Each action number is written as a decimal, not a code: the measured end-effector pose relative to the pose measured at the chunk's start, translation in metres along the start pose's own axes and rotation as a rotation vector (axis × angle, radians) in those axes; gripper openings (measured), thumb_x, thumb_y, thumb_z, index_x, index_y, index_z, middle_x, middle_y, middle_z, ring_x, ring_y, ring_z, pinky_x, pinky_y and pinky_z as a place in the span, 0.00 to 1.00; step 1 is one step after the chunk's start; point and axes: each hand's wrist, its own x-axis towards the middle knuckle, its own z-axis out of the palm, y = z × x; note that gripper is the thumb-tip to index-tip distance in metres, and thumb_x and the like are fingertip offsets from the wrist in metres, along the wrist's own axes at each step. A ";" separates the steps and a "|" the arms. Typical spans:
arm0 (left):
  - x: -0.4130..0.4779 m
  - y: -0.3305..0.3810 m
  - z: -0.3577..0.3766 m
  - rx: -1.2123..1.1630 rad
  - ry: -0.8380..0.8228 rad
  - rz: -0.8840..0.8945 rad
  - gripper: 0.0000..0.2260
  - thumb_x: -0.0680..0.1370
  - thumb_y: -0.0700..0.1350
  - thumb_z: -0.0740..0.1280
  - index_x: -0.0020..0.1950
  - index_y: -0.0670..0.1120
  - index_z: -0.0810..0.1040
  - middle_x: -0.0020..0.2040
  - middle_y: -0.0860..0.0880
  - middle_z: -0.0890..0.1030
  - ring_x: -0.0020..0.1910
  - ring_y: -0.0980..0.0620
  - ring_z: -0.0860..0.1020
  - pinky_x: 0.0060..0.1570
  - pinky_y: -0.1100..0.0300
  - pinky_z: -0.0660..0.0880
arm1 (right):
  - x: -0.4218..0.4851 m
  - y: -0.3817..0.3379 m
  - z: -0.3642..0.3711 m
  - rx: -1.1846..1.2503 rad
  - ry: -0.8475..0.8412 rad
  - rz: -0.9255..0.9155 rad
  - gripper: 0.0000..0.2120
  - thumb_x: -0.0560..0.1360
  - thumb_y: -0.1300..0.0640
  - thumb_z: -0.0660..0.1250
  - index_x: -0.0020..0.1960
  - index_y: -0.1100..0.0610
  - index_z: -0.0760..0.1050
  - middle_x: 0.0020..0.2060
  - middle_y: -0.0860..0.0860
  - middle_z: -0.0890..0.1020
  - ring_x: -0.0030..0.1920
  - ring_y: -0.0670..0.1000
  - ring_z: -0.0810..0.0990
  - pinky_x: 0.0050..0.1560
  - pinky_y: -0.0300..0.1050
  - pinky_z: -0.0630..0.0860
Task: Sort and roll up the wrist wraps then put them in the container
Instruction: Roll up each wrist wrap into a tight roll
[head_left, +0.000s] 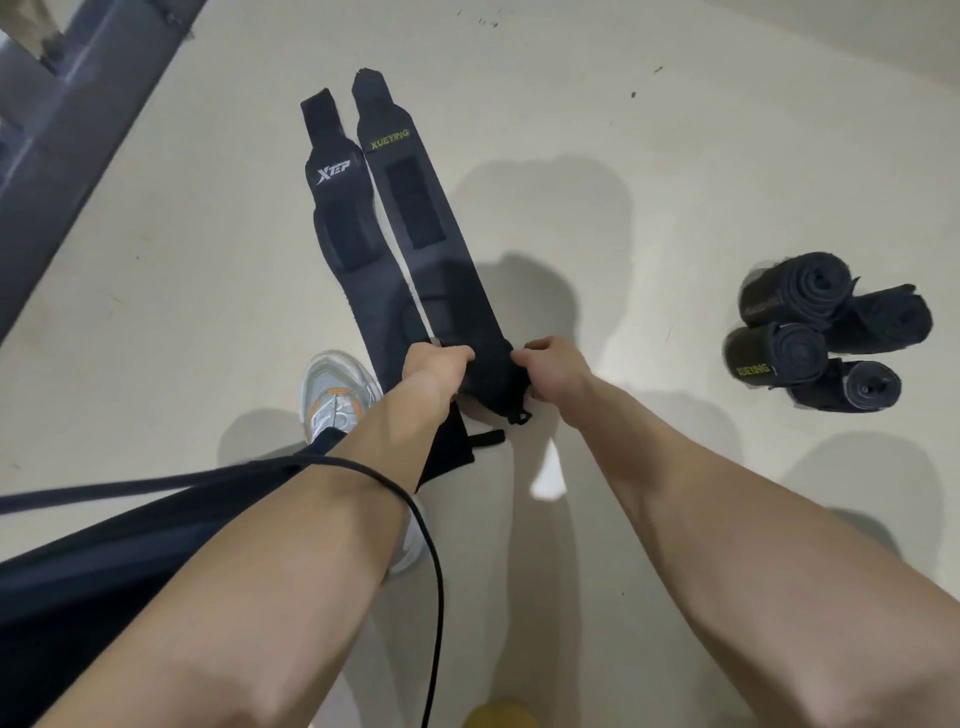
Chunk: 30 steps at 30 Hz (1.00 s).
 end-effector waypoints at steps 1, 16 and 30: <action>-0.002 0.001 0.001 -0.001 -0.015 0.001 0.16 0.75 0.46 0.73 0.60 0.40 0.77 0.46 0.44 0.80 0.40 0.47 0.77 0.38 0.57 0.75 | -0.001 0.001 -0.003 0.001 -0.007 0.001 0.07 0.78 0.58 0.66 0.44 0.62 0.74 0.38 0.55 0.74 0.40 0.56 0.73 0.43 0.48 0.72; -0.152 0.102 -0.029 -0.159 -0.346 0.312 0.11 0.77 0.34 0.74 0.56 0.39 0.77 0.55 0.39 0.83 0.47 0.46 0.85 0.42 0.55 0.84 | -0.147 -0.065 -0.111 0.212 -0.021 -0.298 0.11 0.78 0.57 0.71 0.59 0.53 0.74 0.45 0.53 0.84 0.41 0.54 0.81 0.49 0.48 0.78; -0.399 0.175 -0.144 -0.380 -0.934 0.411 0.17 0.78 0.36 0.51 0.58 0.32 0.76 0.56 0.32 0.84 0.51 0.39 0.86 0.45 0.55 0.85 | -0.386 -0.130 -0.188 0.126 0.182 -0.888 0.12 0.75 0.65 0.74 0.51 0.49 0.81 0.43 0.50 0.79 0.39 0.45 0.76 0.41 0.42 0.73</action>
